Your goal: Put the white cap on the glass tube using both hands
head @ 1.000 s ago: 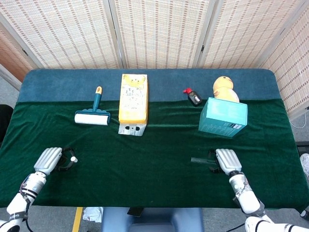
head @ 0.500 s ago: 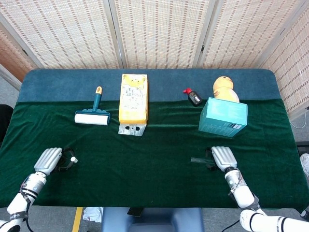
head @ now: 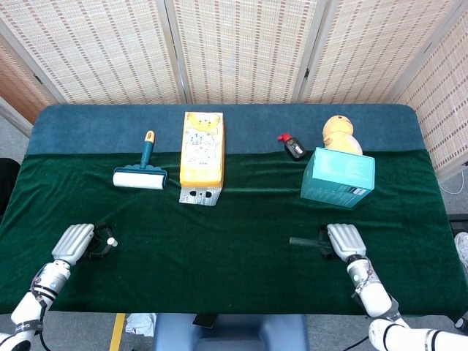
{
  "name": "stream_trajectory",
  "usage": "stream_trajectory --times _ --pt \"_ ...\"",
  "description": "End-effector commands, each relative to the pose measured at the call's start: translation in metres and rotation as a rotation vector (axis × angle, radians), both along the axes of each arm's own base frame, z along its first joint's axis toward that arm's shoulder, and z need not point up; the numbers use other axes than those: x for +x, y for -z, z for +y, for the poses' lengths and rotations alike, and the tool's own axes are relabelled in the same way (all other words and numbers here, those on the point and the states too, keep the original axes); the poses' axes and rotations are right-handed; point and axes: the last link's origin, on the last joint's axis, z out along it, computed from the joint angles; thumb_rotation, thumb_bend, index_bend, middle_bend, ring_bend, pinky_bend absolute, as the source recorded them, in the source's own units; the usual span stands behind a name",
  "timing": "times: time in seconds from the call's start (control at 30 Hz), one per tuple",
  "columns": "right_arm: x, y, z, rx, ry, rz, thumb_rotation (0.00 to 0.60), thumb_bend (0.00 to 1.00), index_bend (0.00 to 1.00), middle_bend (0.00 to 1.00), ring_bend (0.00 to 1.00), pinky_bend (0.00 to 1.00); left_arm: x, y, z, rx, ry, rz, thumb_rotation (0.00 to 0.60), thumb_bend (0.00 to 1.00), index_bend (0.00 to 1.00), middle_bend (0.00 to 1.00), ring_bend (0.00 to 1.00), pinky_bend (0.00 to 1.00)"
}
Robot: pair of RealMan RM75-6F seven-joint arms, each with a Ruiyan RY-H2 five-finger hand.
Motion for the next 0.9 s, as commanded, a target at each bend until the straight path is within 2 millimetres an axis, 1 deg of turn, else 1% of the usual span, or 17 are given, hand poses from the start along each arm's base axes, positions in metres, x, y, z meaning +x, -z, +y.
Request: stream_trajectory --times 0.03,0.23,0.47,0.57,0.7,0.8,0.9 --pt "-0.0014 -0.0003 0.0005 -0.001 0.004 0.002 0.6 0.39 0.47 0.9 1.0 1.0 -0.0002 0.0002 0.0 -0.001 -0.001 0.0 0.6 0.53 0.55 1.0 0.89 0.85" --pt "-0.0025 0.0003 -0.0002 -0.001 0.005 0.01 0.6 0.4 0.49 0.9 1.0 1.0 -0.0007 0.0008 0.0002 0.0 -0.003 -0.002 0.6 0.53 0.55 1.0 0.89 0.85" --pt "-0.0025 0.0027 -0.0007 0.005 0.005 0.023 0.6 0.48 0.54 0.9 1.0 1.0 -0.0016 0.0005 0.0001 0.003 -0.005 -0.003 0.6 0.53 0.55 1.0 0.9 0.85" --pt "-0.0009 0.0034 -0.0006 0.003 0.0 0.02 0.6 0.54 0.58 0.9 1.0 1.0 -0.0017 -0.0002 0.0004 0.009 -0.006 -0.007 0.6 0.53 0.55 1.0 0.9 0.84" --pt "0.0012 0.0013 -0.0013 -0.003 -0.008 0.017 0.6 0.69 0.63 0.91 1.0 1.0 -0.0015 -0.0023 0.001 0.018 -0.007 -0.015 0.6 0.53 0.55 1.0 0.89 0.85" --pt "0.0016 0.0011 -0.0011 0.004 -0.012 0.018 0.6 0.78 0.67 0.91 1.0 1.0 -0.0012 -0.0037 0.0015 0.022 -0.007 -0.02 0.6 0.53 0.55 1.0 0.89 0.85" --pt "0.0046 0.0007 -0.0008 0.0 -0.012 -0.006 0.6 0.83 0.71 0.92 1.0 1.0 -0.0002 -0.0053 0.0021 0.03 -0.006 -0.026 0.6 0.53 0.55 1.0 0.9 0.85"
